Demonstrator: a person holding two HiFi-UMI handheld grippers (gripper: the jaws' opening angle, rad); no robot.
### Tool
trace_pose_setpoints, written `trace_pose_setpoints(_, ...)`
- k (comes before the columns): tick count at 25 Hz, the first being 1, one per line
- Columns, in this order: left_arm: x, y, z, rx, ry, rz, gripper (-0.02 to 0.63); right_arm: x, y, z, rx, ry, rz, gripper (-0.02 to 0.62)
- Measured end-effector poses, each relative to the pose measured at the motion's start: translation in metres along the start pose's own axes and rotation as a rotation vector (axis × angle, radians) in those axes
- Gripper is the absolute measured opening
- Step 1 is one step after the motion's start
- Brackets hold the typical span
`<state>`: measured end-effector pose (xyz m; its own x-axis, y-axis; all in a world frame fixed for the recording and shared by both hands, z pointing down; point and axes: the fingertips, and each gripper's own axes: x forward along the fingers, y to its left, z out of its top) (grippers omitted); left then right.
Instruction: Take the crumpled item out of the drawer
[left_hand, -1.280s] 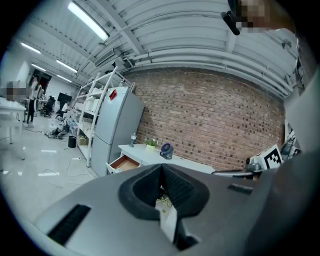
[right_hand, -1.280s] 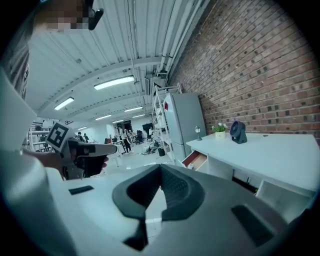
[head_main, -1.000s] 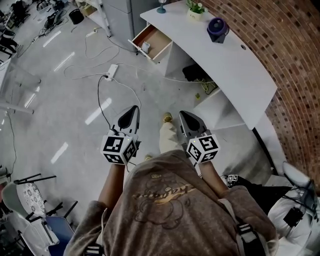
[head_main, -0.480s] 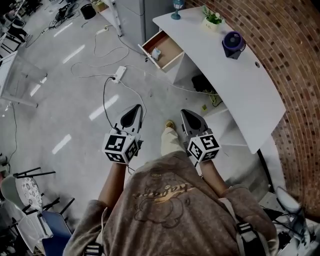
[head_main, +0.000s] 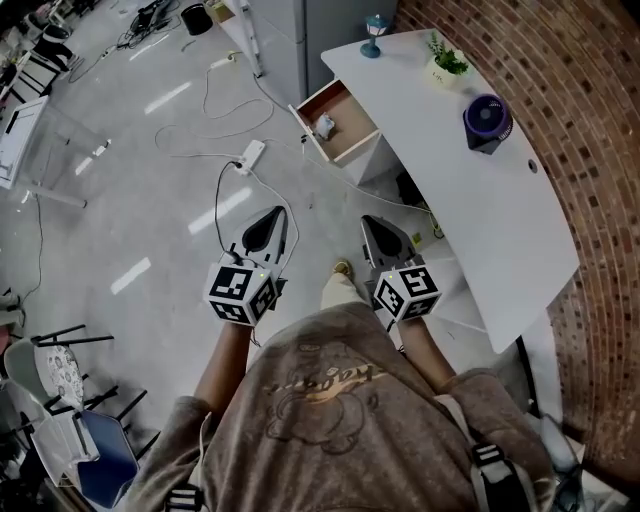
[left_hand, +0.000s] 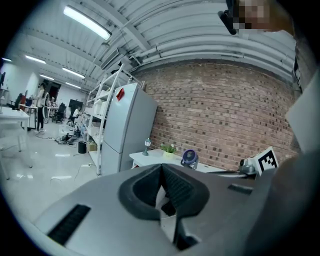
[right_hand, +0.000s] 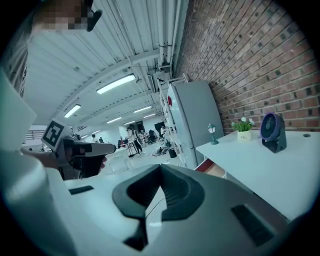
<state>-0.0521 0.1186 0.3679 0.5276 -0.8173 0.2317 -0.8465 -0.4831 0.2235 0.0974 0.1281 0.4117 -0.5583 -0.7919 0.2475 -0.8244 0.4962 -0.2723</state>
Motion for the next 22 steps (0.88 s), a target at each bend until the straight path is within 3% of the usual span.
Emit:
trace_pose_setpoints(10,0.066,0.02,0.023,-0.029,-0.027,0.089,0.008,0.054,-0.06,0.035,-0.026,0.027,0.07,-0.003)
trace_pose_setpoints(22,0.108,0.034,0.03,-0.044,-0.047,0.172,0.008,0.096,-0.105,0.042,-0.053,0.089,0.151,-0.003)
